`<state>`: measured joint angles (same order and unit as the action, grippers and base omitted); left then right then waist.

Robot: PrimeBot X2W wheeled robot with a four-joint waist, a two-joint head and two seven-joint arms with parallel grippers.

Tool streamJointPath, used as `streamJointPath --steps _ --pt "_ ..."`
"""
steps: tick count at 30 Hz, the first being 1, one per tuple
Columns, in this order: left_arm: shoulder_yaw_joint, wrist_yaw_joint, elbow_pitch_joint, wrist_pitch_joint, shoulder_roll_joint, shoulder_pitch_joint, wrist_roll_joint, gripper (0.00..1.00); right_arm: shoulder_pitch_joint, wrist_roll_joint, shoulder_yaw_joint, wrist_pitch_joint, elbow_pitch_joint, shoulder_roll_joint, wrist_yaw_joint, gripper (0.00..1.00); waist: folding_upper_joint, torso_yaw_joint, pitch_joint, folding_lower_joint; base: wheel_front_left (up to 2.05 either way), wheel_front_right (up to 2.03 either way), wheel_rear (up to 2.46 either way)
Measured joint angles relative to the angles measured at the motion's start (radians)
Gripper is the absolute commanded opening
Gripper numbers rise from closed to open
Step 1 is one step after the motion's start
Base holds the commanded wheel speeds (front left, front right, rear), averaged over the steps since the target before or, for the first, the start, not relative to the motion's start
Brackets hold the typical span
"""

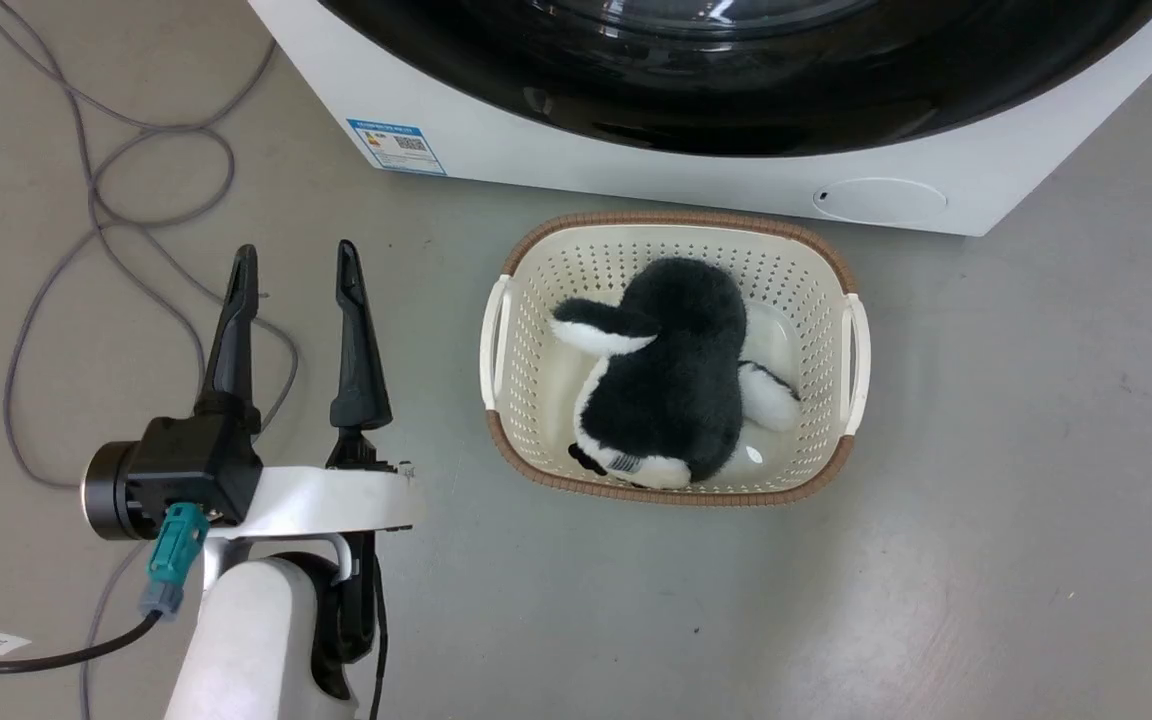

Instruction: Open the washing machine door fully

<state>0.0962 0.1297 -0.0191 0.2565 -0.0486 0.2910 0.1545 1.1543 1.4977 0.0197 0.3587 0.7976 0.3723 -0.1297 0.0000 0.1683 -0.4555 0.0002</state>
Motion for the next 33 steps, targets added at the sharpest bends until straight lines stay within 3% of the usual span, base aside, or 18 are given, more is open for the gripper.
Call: streamJointPath --steps 17,33 --pt "0.001 0.004 0.01 0.0 0.0 0.0 0.009 1.0 -0.014 -0.016 -0.076 0.128 0.009 0.019 0.0 0.0 0.0 0.0 0.012 -0.0001 0.0 0.0 0.0" --pt "-0.03 -0.008 0.033 0.0 0.0 -0.051 0.006 1.0 -0.299 0.054 -0.139 0.273 -0.225 -0.051 0.0 0.0 0.0 -0.045 0.126 -0.0002 0.0 0.0 0.0"
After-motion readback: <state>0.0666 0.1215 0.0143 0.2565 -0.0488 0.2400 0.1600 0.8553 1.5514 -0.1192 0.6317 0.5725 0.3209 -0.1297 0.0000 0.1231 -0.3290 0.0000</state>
